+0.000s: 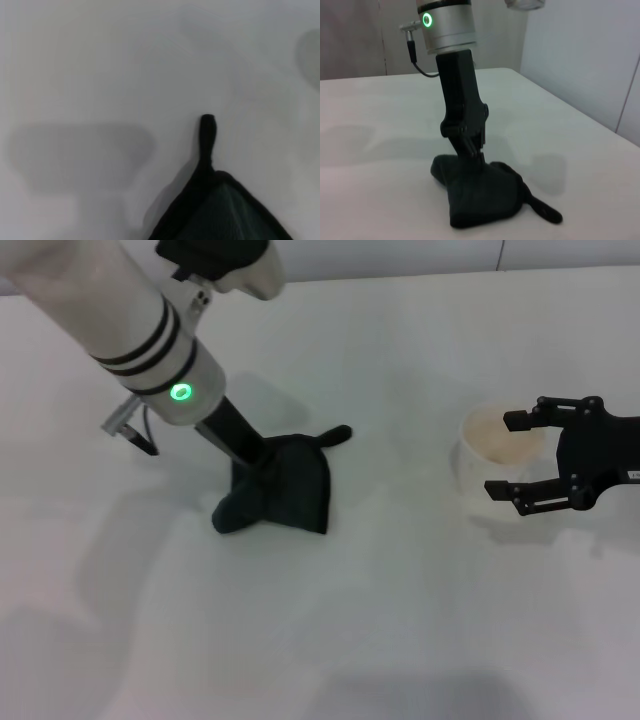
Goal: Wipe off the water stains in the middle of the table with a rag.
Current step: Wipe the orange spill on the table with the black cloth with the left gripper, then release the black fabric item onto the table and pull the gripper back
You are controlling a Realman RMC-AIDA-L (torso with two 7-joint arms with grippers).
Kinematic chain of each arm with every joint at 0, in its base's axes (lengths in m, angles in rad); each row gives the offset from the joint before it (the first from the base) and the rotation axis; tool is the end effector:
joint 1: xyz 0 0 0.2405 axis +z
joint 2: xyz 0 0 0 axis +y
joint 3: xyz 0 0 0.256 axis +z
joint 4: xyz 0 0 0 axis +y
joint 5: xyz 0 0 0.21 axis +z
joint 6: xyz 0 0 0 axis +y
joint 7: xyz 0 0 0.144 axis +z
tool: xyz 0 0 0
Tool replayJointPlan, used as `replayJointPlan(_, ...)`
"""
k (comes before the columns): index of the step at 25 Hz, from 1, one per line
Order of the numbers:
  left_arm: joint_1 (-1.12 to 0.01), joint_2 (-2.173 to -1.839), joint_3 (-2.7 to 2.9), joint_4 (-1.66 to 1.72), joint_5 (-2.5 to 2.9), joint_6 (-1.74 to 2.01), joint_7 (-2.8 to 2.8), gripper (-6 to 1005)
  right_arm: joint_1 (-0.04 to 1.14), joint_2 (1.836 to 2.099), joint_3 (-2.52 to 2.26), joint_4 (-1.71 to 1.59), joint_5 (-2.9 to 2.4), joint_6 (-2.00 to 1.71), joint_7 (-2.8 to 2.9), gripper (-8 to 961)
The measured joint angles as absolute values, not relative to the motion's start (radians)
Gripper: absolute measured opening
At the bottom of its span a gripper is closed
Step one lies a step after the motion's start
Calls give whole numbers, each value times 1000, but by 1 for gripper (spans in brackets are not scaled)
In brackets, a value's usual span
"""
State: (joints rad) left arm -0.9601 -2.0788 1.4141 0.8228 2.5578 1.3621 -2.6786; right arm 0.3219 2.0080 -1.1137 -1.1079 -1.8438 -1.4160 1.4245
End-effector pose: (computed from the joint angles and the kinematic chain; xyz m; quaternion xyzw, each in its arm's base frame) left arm -0.1484 0.3983 -0.0592 -0.8993 -0.3622 0.1994 0.1424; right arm 0.2498 0.3274 0.0385 -0.9710 0.0720 0.1243 0.1913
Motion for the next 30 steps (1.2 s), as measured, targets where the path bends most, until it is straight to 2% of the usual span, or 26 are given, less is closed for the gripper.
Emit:
replayJointPlan(15, -907, -2077, 1335, 827, 2656, 1358, -2697, 120, 321, 2008, -1106, -1109, -1844, -1420, 1424, 869)
replayJointPlan(30, -905, -2078, 1290, 830, 2702, 1359, -2682, 126, 322, 2009, -1106, -1110, -1842, -1421, 1426, 869)
